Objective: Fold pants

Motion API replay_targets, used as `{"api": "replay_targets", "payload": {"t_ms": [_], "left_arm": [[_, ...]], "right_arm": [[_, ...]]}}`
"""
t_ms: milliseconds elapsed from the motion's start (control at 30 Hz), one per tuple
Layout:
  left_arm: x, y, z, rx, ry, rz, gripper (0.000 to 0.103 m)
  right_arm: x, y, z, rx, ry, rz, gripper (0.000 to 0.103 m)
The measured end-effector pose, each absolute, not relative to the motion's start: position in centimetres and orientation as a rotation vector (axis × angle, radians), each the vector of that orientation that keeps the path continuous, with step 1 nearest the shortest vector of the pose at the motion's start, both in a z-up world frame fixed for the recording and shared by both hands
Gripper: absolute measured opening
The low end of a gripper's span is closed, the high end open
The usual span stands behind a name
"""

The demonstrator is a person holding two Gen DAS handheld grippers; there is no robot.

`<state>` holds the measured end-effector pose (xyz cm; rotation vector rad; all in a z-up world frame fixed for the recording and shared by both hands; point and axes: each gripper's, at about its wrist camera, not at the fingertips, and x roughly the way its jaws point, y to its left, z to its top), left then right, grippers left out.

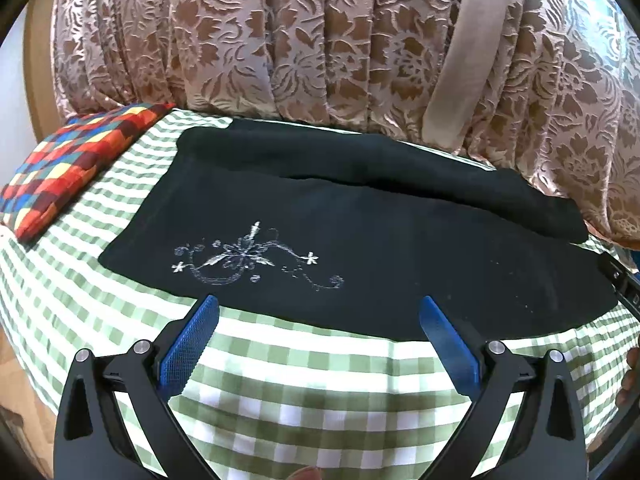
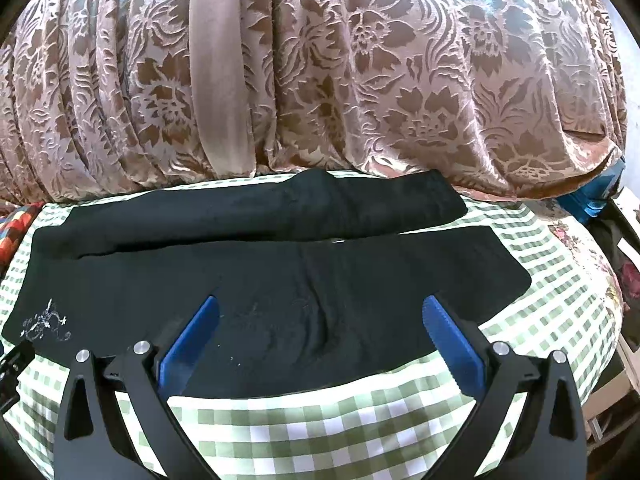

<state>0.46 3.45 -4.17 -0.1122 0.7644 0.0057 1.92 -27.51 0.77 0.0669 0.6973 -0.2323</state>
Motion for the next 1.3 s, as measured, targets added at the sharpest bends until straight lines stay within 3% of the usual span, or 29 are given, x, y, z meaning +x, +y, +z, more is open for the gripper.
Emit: {"api": "replay_targets", "payload": {"t_ms": [533,867,1167,1300], "left_arm": [[0.3,7.3,-4.9,-0.247,0.755,-0.028,0.099],[0.5,12.8,-7.1,-0.323,0.857,0.068,0.099],[1.1,19.4,-8.4,-0.594,0.855,0.038,0.098],[2.6,20.4,-9.0,-0.648,0.862,0.024,0.085]], "right_arm": [[2.2,-27.0,-0.1,0.048,0.737,-0.205,0.101],[2.8,-27.6,-1.6,0.077,0.801,-0.161,0.101],[1.9,-38.1,-5.6,0.554,0.976,0.041,0.101],[0.5,-44.7,-6.6,0.787,0.934,-0.010,0.101]]}}
